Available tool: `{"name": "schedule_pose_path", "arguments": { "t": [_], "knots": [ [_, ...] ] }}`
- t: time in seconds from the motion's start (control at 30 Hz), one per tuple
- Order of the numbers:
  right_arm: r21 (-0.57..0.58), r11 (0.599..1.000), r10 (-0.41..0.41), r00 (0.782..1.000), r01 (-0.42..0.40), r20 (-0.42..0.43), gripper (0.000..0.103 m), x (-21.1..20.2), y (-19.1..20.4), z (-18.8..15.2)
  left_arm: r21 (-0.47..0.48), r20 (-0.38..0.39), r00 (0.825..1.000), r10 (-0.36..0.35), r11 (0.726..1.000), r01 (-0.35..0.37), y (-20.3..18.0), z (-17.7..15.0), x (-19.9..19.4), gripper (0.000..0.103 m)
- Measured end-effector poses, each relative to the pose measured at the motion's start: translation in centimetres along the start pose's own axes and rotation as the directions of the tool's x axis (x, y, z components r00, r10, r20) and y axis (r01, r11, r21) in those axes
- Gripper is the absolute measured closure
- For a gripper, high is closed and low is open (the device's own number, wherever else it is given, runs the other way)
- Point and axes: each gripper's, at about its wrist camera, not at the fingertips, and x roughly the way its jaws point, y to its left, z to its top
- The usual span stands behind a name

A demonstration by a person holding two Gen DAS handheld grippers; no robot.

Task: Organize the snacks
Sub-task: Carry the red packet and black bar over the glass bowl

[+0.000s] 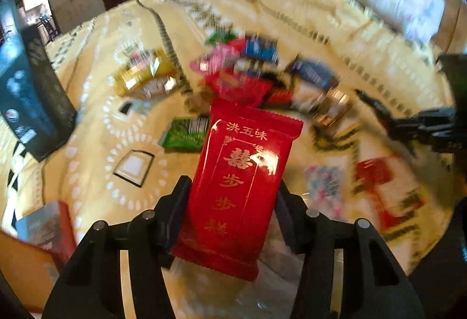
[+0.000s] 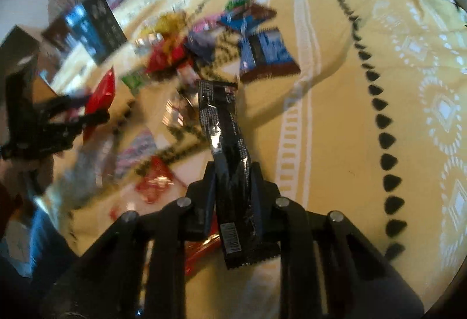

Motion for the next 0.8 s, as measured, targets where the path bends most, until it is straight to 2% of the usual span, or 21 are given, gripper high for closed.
{"name": "schedule_pose_path", "arguments": {
  "t": [0.1, 0.27, 0.4, 0.5, 0.57, 0.63, 0.7, 0.8],
  "knots": [
    [0.025, 0.999, 0.026, 0.997, -0.028, 0.073, 0.081, -2.6, 0.7, -0.1, -0.023, 0.066, 0.998, 0.023, 0.999, -0.022, 0.0, 0.7, -3.2, 0.047],
    [0.001, 0.999, 0.038, 0.983, -0.039, 0.178, 0.081, -6.6, 3.8, 1.1, -0.084, 0.195, 0.979, 0.058, 0.996, -0.042, 0.7, 1.7, -9.7, 0.048],
    [-0.054, 0.996, 0.078, 0.965, -0.067, 0.25, 0.081, -9.2, 7.6, 3.8, -0.139, 0.298, 0.948, 0.115, 0.987, -0.076, 2.7, 2.0, -15.6, 0.049],
    [-0.118, 0.989, 0.116, 0.95, -0.085, 0.289, 0.081, -10.4, 11.3, 6.3, -0.209, 0.36, 0.915, 0.181, 0.972, -0.11, 5.5, 1.4, -20.5, 0.049],
    [-0.17, 0.98, 0.152, 0.94, -0.103, 0.304, 0.081, -10.8, 14.5, 7.9, -0.268, 0.383, 0.889, 0.251, 0.951, -0.153, 8.1, 0.5, -23.9, 0.049],
    [-0.216, 0.967, 0.199, 0.929, -0.135, 0.311, 0.081, -10.9, 17.6, 9.4, -0.314, 0.386, 0.871, 0.305, 0.931, -0.187, 10.3, -0.5, -26.1, 0.05],
    [-0.255, 0.952, 0.245, 0.919, -0.168, 0.308, 0.081, -10.7, 20.5, 10.6, -0.375, 0.377, 0.846, 0.376, 0.897, -0.232, 13.1, -1.5, -28.4, 0.05],
    [-0.317, 0.921, 0.321, 0.903, -0.227, 0.286, 0.081, -10.1, 25.6, 12.4, -0.475, 0.339, 0.811, 0.477, 0.831, -0.29, 17.4, -3.4, -31.3, 0.05]
  ]
}}
